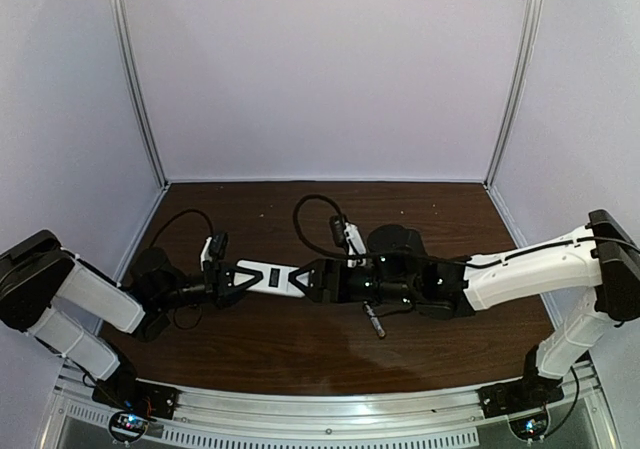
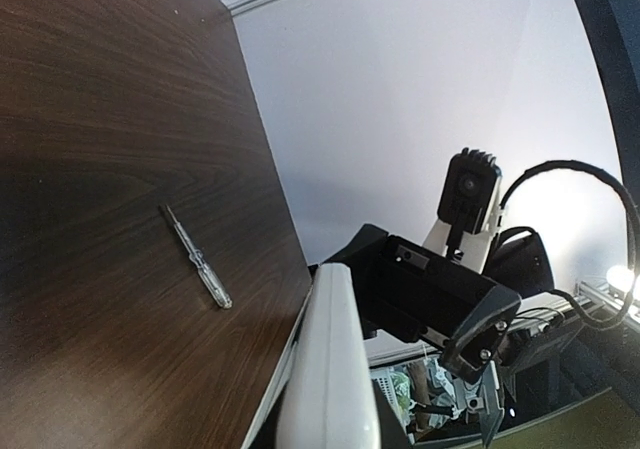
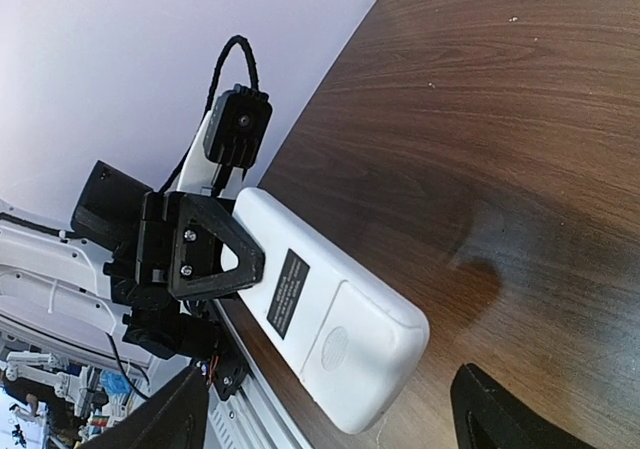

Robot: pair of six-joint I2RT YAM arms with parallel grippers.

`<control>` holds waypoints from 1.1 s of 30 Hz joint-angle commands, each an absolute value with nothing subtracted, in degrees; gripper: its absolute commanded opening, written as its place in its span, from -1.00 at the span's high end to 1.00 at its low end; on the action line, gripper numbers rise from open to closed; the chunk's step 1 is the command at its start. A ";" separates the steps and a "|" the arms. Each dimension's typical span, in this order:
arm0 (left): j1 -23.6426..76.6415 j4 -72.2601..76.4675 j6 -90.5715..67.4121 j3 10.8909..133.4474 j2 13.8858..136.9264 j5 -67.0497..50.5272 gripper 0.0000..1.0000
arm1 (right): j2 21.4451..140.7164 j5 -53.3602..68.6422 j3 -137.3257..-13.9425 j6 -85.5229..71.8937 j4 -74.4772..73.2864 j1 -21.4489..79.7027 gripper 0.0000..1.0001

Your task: Unload the batteries from the remote control

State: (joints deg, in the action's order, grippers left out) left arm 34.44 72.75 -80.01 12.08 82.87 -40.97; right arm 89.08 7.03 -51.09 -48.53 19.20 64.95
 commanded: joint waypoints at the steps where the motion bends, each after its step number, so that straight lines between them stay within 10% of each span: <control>1: 32.31 81.37 -83.22 9.70 82.97 -40.74 1.00 | 91.30 5.30 -54.47 -50.19 14.97 64.84 -0.67; 33: 30.54 76.66 -79.79 7.64 78.20 -39.42 1.00 | 102.37 5.62 -67.00 -50.75 6.68 64.85 -0.45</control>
State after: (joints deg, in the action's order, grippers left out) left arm 30.79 71.02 -80.05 8.29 76.97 -38.41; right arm 100.99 6.00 -65.19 -51.20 8.47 64.95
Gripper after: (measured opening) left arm 0.171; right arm 0.730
